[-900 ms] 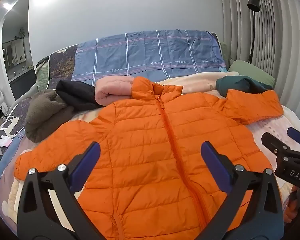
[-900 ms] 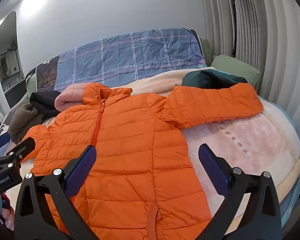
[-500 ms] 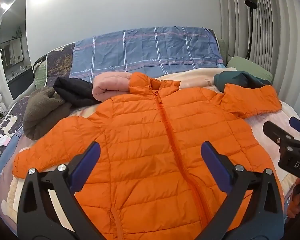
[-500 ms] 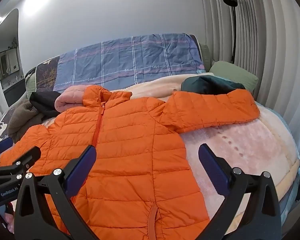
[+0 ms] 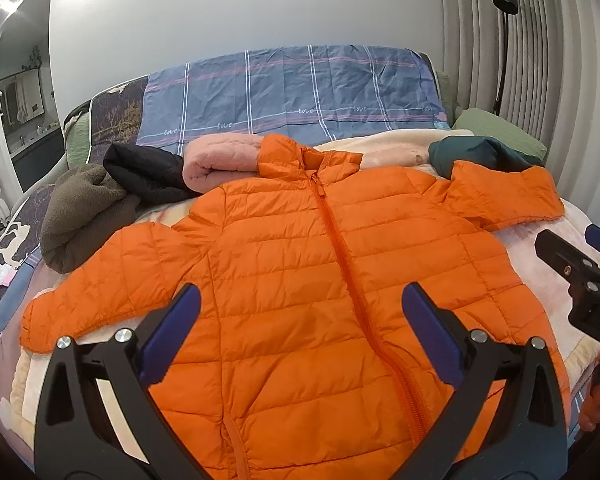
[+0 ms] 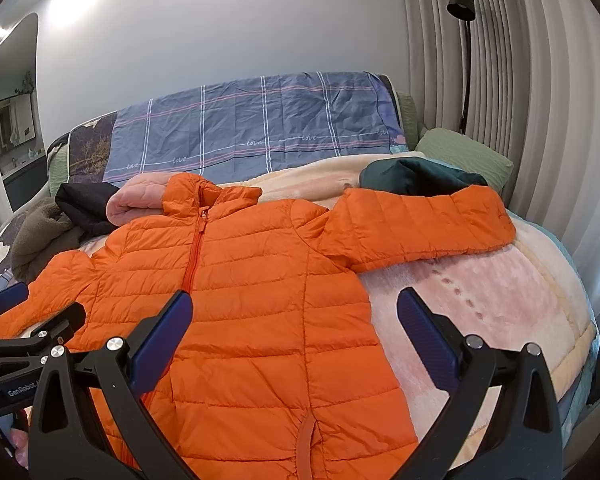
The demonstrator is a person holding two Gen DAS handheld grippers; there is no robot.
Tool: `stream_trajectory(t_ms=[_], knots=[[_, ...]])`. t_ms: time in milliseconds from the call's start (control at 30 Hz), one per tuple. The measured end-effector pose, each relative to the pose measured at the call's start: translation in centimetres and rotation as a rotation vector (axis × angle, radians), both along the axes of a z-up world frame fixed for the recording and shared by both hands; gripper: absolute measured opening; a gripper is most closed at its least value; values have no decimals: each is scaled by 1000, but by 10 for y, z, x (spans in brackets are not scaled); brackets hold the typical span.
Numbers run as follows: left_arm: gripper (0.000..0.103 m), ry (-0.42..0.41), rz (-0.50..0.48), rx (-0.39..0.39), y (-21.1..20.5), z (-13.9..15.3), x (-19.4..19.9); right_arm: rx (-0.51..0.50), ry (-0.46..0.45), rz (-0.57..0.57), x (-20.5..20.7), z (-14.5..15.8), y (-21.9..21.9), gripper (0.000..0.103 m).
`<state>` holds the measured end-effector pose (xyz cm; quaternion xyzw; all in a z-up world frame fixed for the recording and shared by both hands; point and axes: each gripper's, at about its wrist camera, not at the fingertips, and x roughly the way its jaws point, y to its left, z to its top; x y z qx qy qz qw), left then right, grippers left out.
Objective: Fold large clothes
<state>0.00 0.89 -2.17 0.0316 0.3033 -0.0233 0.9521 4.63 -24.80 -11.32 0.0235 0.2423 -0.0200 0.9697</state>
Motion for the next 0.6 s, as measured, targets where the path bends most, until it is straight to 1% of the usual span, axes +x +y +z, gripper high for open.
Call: stream_trajectory(t_ms=[600], knots=[[101, -8, -9, 14, -2, -2, 0, 1, 7, -5, 4, -2, 3, 102]])
